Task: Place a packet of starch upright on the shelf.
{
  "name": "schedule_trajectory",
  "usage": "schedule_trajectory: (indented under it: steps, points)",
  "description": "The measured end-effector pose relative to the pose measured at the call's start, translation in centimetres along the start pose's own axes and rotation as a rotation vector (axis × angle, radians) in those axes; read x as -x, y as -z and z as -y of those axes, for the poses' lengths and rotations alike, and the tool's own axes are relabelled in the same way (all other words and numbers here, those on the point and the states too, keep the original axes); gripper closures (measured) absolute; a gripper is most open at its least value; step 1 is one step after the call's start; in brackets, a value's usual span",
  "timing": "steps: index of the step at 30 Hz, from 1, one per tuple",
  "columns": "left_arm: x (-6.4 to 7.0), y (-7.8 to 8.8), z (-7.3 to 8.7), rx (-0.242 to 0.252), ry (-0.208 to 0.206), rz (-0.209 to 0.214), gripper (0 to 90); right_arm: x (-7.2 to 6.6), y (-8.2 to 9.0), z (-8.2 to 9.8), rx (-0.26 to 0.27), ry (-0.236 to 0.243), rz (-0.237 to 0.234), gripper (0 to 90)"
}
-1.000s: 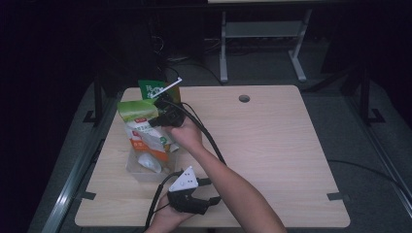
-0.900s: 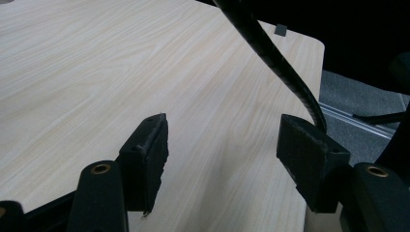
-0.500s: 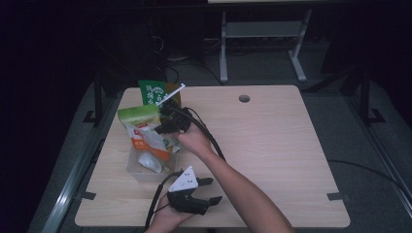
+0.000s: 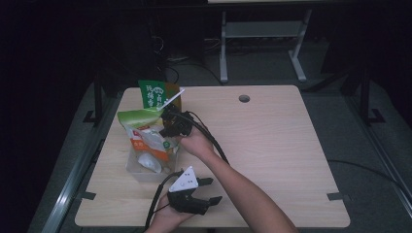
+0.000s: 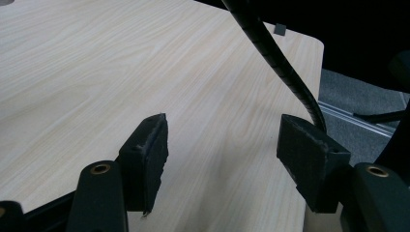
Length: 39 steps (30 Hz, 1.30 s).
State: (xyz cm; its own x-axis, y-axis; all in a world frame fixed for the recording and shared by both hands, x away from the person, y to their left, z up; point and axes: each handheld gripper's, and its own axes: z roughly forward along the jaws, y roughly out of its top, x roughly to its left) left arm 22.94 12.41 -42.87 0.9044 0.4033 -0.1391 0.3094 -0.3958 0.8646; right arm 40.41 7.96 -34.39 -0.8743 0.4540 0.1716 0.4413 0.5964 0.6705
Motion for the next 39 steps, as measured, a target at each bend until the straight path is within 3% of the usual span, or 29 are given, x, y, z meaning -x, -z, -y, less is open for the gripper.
schedule_trajectory:
  steps: [14,18,19,20,23,26,31,33,35,39]
  points:
    - [0.1,0.2,0.1,0.0,-0.007,-0.004,35.0,-0.2,-1.8,0.8,-0.023,-0.025,0.033,89.5]
    - [0.2,0.2,0.1,0.007,-0.002,-0.003,35.1,0.5,-1.2,0.8,-0.002,-0.008,0.01,84.0]
    - [0.2,0.2,0.1,0.009,0.003,-0.002,35.1,0.4,-1.0,0.8,-0.007,0.011,0.017,77.4]
    - [0.2,0.1,0.1,0.008,0.004,-0.002,35.0,0.3,-1.1,1.0,-0.064,0.044,0.036,76.6]
    - [0.1,0.2,0.0,0.003,-0.013,-0.003,35.1,0.2,-1.3,1.3,-0.081,0.075,0.051,78.6]
    - [0.1,0.1,0.0,0.003,-0.008,-0.003,35.0,0.4,-1.5,1.5,-0.078,0.069,0.044,80.7]
    - [0.1,0.2,0.0,0.005,-0.007,-0.002,35.1,0.4,-2.7,2.2,-0.159,0.079,0.07,82.2]
    - [0.1,0.2,0.0,0.004,-0.009,-0.004,35.1,0.5,-2.8,2.5,-0.152,0.076,0.066,82.1]
    - [0.0,0.1,0.1,-0.001,-0.009,-0.004,35.0,1.2,-2.6,3.0,-0.127,0.03,0.03,81.9]
    - [0.0,0.2,0.0,0.001,-0.011,-0.008,35.0,1.5,-2.4,3.0,-0.116,0.03,0.022,77.8]
